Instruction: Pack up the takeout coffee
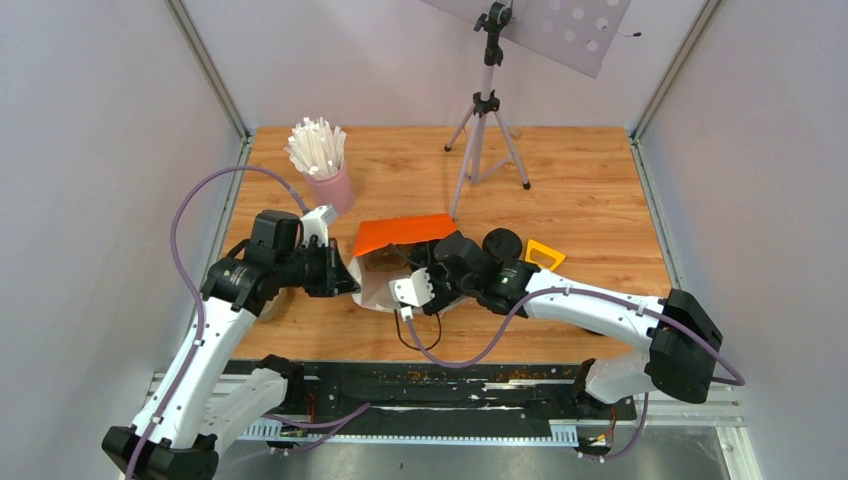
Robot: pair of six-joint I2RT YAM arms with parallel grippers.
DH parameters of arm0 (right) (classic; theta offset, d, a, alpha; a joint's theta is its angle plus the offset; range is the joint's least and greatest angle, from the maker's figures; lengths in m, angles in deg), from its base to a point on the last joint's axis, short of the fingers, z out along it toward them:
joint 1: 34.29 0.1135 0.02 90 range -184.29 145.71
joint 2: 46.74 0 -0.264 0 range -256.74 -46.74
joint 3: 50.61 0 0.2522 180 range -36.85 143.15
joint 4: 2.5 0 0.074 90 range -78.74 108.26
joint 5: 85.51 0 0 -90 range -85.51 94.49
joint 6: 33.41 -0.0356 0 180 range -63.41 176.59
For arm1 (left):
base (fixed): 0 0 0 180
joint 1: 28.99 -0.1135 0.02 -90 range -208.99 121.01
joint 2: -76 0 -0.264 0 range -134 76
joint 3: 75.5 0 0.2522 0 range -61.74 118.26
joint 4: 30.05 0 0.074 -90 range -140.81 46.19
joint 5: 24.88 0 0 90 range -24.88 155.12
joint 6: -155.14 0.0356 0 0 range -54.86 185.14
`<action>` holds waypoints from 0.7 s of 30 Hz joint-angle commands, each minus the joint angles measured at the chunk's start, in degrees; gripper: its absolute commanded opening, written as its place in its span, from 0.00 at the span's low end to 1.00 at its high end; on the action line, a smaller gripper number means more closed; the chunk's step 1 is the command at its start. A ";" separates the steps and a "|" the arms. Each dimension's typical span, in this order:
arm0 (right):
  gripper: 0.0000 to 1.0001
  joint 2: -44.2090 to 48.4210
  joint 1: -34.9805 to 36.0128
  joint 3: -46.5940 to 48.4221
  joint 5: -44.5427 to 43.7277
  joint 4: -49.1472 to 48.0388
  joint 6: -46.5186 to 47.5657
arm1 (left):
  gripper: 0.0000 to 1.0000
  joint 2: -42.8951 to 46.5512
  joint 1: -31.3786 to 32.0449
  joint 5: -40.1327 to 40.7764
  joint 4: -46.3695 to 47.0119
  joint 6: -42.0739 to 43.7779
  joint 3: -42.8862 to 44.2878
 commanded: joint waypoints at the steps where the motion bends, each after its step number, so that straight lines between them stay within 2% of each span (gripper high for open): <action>1: 0.74 1.63 -2.26 -1.04 2.91 -2.54 4.82 | 0.01 0.48 -0.11 -0.21 0.09 0.26 1.63; 9: 0.74 0.11 -4.12 -0.17 5.65 -3.56 9.42 | 0.01 0.68 -0.11 -0.58 0.35 0.17 0.90; 14: 0.74 0.27 -4.29 2.15 5.86 1.46 12.05 | 0.01 1.05 -0.11 -0.09 0.46 -0.31 0.64; 18: 0.74 -0.65 -4.25 6.69 5.73 10.20 11.93 | 0.02 1.55 -0.11 0.04 0.60 -1.20 0.60; 21: 0.74 -0.60 -4.16 9.01 6.29 12.33 11.05 | 0.02 1.90 -0.06 0.19 1.38 -1.66 0.03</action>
